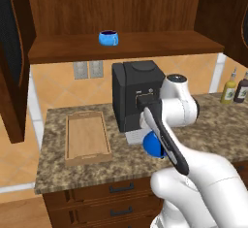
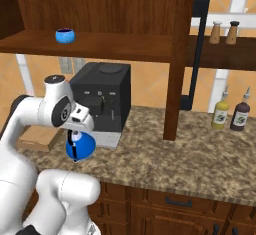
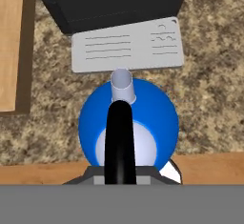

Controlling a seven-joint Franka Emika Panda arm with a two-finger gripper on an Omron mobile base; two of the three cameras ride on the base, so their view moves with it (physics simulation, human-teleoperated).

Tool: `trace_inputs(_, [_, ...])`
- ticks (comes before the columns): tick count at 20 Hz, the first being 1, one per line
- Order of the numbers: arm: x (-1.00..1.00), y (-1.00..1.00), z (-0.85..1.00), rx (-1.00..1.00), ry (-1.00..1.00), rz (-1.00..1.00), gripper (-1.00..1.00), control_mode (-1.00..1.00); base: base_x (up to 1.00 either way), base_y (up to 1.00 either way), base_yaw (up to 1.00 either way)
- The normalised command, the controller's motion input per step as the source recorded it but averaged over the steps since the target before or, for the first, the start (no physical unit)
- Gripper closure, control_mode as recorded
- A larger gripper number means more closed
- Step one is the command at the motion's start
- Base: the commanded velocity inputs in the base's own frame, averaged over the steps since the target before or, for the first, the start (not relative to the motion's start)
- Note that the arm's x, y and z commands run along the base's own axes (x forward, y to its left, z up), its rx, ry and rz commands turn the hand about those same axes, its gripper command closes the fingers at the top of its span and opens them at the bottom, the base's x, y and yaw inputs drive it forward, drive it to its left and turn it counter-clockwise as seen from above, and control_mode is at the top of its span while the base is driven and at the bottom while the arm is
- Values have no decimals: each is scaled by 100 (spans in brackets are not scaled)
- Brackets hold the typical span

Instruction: Pick the kettle from the counter and place it on the tray. Then pick the mug from the cabinet and place it on the tray. Then close the cabinet doors.

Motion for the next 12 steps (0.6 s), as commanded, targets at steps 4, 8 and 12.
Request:
trace_inputs(4, [7,93,33,0,0,-5,100,-100,0,0,0])
trace_inputs(8, [18,100,35,0,0,-11,100,-100,0,0,0])
trace_inputs(12, [31,100,18,0,0,-14,100,-100,0,0,0])
